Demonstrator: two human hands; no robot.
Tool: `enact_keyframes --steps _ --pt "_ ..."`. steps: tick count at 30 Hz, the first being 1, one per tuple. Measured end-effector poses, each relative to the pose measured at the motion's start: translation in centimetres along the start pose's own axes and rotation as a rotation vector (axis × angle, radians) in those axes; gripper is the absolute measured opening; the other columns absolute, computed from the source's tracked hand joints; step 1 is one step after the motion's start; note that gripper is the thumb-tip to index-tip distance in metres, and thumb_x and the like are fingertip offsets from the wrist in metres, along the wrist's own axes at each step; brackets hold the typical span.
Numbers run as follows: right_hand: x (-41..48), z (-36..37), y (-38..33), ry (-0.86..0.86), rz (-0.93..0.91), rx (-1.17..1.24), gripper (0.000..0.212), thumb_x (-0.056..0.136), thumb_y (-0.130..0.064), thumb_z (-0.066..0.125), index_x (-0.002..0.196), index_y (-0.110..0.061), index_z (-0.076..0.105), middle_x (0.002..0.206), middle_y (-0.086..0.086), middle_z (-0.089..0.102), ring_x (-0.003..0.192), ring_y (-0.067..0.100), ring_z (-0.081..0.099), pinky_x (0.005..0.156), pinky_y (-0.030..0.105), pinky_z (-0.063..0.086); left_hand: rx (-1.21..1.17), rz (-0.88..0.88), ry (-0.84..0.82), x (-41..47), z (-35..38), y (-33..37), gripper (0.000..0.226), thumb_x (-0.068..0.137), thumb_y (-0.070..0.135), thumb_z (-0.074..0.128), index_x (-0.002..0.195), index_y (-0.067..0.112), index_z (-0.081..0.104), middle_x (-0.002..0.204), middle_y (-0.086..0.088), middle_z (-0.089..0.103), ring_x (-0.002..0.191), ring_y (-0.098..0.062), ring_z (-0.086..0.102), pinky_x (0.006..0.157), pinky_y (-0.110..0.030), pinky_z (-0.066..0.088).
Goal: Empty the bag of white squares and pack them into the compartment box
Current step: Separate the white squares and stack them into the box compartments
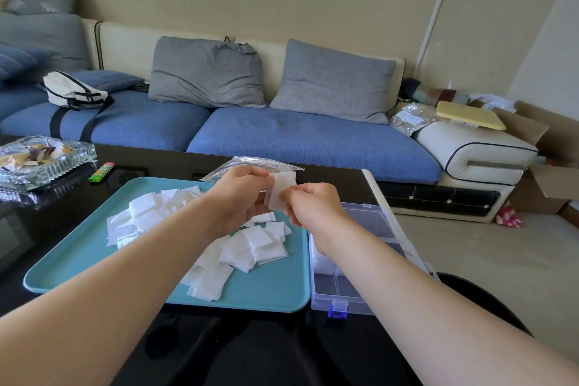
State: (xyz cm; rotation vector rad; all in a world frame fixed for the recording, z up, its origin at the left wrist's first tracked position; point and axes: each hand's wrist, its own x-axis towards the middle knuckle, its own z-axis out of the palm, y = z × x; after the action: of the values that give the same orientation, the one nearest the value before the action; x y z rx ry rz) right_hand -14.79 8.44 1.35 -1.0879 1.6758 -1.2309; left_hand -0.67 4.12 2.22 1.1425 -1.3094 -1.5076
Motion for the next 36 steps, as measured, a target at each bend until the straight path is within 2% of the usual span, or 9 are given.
enact_keyframes --steps 2,4,6,13,15,20,26,32,36 --pt "0.0 -0.1 0.1 0.009 -0.070 -0.094 0.025 0.078 -0.024 0.064 0.086 -0.003 0.076 0.077 0.015 0.071 0.070 0.020 0.056 0.069 0.038 0.053 -0.028 -0.007 0.000 -0.2 0.1 0.2 0.011 0.106 0.008 0.056 0.115 0.002 0.060 0.123 -0.022 0.069 0.104 -0.038 0.075 0.090 -0.049 0.063" --pt "0.0 -0.3 0.1 -0.001 -0.163 -0.189 0.025 0.079 -0.025 0.064 0.088 -0.004 0.073 0.088 0.020 0.075 0.072 0.019 0.065 0.071 0.036 0.057 -0.026 -0.002 0.016 -0.3 0.2 0.4 0.012 0.107 0.010 0.055 0.115 0.004 0.060 0.121 -0.019 0.070 0.099 -0.034 0.076 0.085 -0.046 0.065" --pt "-0.1 -0.9 0.1 -0.013 -0.253 -0.276 0.008 0.088 -0.016 0.064 0.094 -0.016 0.070 0.091 0.008 0.075 0.081 0.023 0.074 0.074 0.038 0.064 0.116 0.044 0.081 -0.3 0.0 0.3 0.011 0.107 0.013 0.055 0.115 0.007 0.061 0.115 -0.014 0.072 0.094 -0.026 0.077 0.081 -0.040 0.066" --pt "0.7 -1.5 0.5 -0.005 -0.397 -0.338 0.032 0.101 -0.009 0.051 0.109 -0.024 0.077 0.098 -0.004 0.070 0.077 0.010 0.062 0.053 0.010 0.045 0.457 0.207 0.168 -0.1 -0.9 -0.1 0.008 0.103 0.015 0.064 0.097 0.018 0.069 0.086 -0.010 0.079 0.086 -0.023 0.077 0.084 -0.043 0.065" --pt "0.9 -1.5 0.6 -0.020 -0.411 -0.316 0.032 0.101 -0.010 0.052 0.106 -0.028 0.078 0.100 -0.006 0.072 0.079 0.010 0.063 0.054 0.011 0.045 0.480 0.210 0.163 -0.2 -1.0 -0.1 0.008 0.102 0.016 0.065 0.096 0.019 0.070 0.087 -0.010 0.079 0.087 -0.024 0.077 0.083 -0.045 0.065" --pt "1.1 -1.2 -0.2 0.011 -0.361 -0.056 0.032 0.096 -0.005 0.057 0.090 -0.026 0.081 0.100 -0.010 0.076 0.100 0.012 0.067 0.080 0.025 0.051 0.528 0.237 0.226 0.0 -1.1 -0.1 0.008 0.102 0.019 0.065 0.097 0.021 0.070 0.093 -0.006 0.077 0.086 -0.026 0.076 0.079 -0.049 0.065" --pt "1.7 -1.4 0.7 0.023 -0.430 -0.141 0.023 0.099 -0.013 0.064 0.099 -0.027 0.082 0.104 -0.013 0.077 0.103 0.007 0.069 0.084 0.022 0.054 0.357 0.152 0.071 -0.6 -0.7 0.3 0.010 0.104 0.014 0.063 0.104 0.010 0.072 0.095 -0.012 0.078 0.079 -0.018 0.079 0.068 -0.028 0.064" --pt "1.6 -1.4 0.9 0.074 -0.467 -0.166 0.014 0.099 -0.018 0.072 0.098 -0.029 0.081 0.101 -0.016 0.076 0.097 0.003 0.068 0.079 0.018 0.052 0.233 0.096 0.021 -0.6 -0.6 0.3 0.013 0.104 0.012 0.062 0.107 0.006 0.073 0.100 -0.015 0.078 0.087 -0.023 0.079 0.080 -0.041 0.066" --pt "1.5 -1.4 0.9 0.084 -0.451 -0.145 0.016 0.098 -0.020 0.074 0.092 -0.034 0.079 0.099 -0.017 0.076 0.096 0.003 0.068 0.082 0.023 0.056 0.160 0.055 0.006 -0.7 -0.5 0.5 0.014 0.105 0.009 0.059 0.110 0.003 0.071 0.103 -0.018 0.078 0.089 -0.026 0.079 0.081 -0.040 0.066"
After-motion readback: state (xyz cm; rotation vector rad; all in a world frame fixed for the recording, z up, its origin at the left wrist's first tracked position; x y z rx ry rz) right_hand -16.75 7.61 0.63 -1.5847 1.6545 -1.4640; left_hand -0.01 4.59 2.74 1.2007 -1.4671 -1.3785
